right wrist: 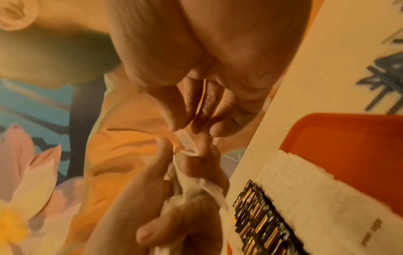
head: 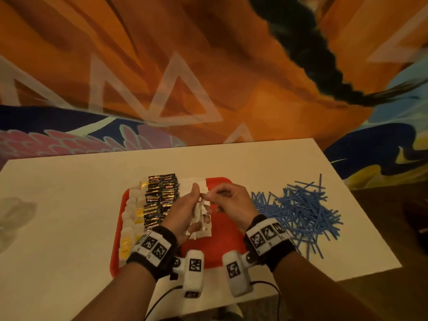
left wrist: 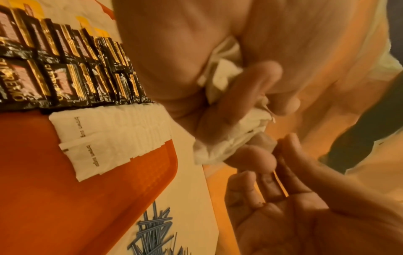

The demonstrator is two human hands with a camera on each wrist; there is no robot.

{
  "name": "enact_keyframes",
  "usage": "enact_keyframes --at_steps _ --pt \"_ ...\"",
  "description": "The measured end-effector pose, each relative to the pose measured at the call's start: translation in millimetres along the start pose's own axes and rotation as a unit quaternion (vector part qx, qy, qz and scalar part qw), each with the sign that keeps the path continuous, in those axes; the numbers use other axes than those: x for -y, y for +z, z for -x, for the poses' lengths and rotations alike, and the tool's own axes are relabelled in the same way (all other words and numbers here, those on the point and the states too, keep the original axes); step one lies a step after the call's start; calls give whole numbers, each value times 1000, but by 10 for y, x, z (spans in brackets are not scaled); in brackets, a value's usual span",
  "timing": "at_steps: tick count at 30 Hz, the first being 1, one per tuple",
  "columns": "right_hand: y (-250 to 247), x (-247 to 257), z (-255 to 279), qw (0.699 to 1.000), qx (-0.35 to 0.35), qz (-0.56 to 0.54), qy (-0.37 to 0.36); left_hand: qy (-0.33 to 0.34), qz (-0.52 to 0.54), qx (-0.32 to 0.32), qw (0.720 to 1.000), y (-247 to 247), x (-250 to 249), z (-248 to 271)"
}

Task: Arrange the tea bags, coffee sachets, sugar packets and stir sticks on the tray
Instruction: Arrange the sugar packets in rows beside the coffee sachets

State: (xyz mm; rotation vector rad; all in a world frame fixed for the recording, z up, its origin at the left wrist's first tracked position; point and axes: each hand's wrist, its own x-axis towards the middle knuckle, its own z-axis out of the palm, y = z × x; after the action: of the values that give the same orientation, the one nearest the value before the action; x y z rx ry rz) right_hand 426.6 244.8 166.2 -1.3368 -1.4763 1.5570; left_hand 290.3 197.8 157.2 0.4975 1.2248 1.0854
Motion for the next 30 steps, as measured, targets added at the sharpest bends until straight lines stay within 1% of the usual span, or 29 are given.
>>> enact_keyframes --at_steps 2,4,6,8,10,12,15,17,19,23,25,27,28,30 --pt "-38 35 34 998 18 54 -5 3 -3 4 1000 43 -9 5" --pt "-65 53 66 989 39 141 -12 14 3 -4 1000 74 -21 3" --pt "-73 55 97 979 29 201 -24 27 -2 -12 1000 91 -19 -4" --pt "-80 51 107 976 7 213 -36 38 -28 -8 999 85 2 -11" --pt "-72 57 124 975 6 220 -42 44 -51 7 998 68 30 -9" --pt "-61 44 117 980 5 195 -31 45 -57 13 997 42 40 -8" --pt "-60 -1 91 994 -13 112 4 33 -41 21 998 2 29 0" --pt "-63 -46 63 995 -17 96 20 29 -41 37 998 -31 41 -8" --pt "-61 -86 32 994 -21 100 29 33 -63 41 997 -57 53 -14" --pt "-35 -106 9 992 -31 121 25 57 -147 8 987 -96 53 -21" --pt "-20 -115 1 989 -49 137 16 70 -161 -13 984 -111 51 -45" --pt "8 -131 -2 987 -66 147 -3 83 -154 -52 983 -110 64 -70" --pt "28 -135 7 990 -66 124 -1 86 -142 -72 984 -108 71 -80" --pt "60 -151 37 996 -36 81 20 79 -95 -102 987 -117 83 -98"
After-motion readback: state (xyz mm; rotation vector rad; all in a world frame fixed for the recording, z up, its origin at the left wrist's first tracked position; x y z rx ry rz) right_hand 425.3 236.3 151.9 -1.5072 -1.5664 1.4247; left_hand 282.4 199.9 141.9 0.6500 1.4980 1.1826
